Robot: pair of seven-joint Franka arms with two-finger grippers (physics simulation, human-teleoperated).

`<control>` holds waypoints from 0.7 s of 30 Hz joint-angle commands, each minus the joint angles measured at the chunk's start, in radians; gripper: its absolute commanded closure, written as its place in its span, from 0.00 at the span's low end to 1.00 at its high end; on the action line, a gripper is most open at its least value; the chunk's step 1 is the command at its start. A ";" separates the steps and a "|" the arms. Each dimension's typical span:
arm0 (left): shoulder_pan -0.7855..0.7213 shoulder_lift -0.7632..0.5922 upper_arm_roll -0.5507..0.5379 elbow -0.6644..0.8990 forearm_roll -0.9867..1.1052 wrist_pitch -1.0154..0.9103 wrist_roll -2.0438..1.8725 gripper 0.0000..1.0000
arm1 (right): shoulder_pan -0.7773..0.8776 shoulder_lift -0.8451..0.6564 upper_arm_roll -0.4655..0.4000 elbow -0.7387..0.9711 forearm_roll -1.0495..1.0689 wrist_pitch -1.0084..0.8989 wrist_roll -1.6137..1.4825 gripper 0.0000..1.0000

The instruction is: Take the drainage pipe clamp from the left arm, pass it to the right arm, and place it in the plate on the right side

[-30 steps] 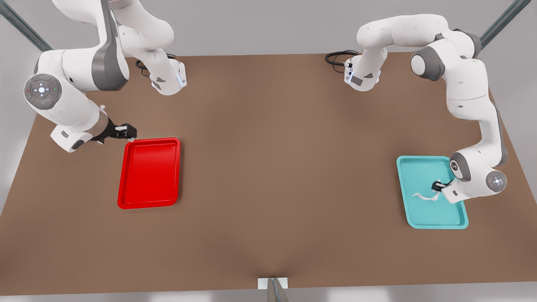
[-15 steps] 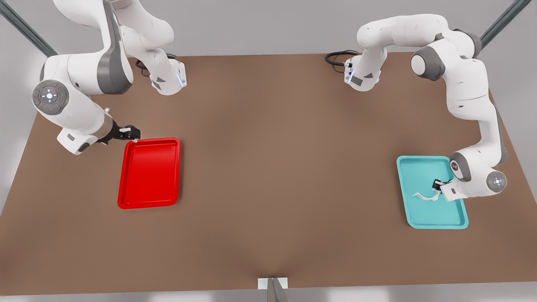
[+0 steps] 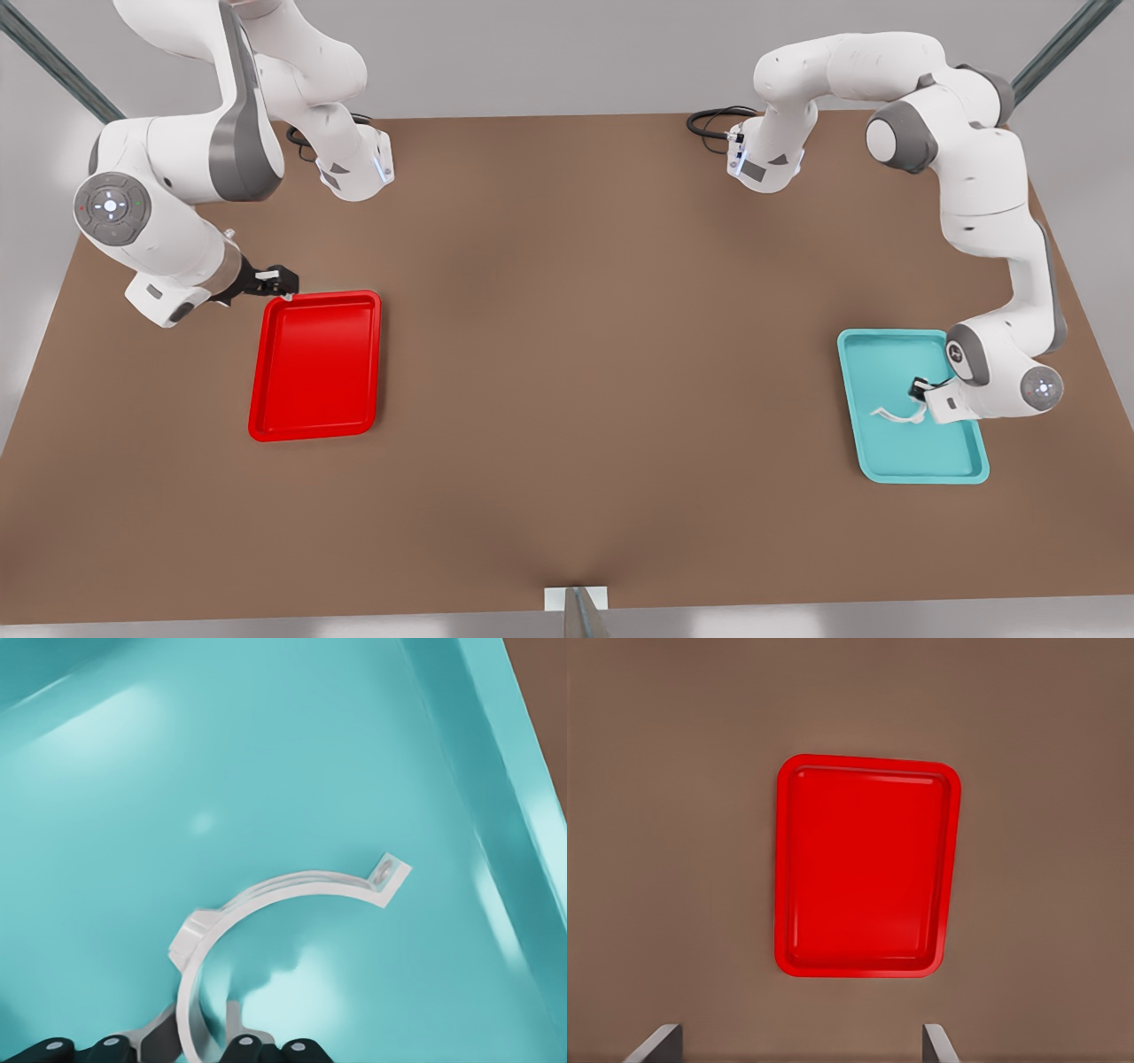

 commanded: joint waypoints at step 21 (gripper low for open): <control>-0.535 -0.055 -0.270 0.314 -0.013 -0.321 -1.397 0.79 | 0.330 0.365 0.002 0.232 0.207 0.338 0.013 0.00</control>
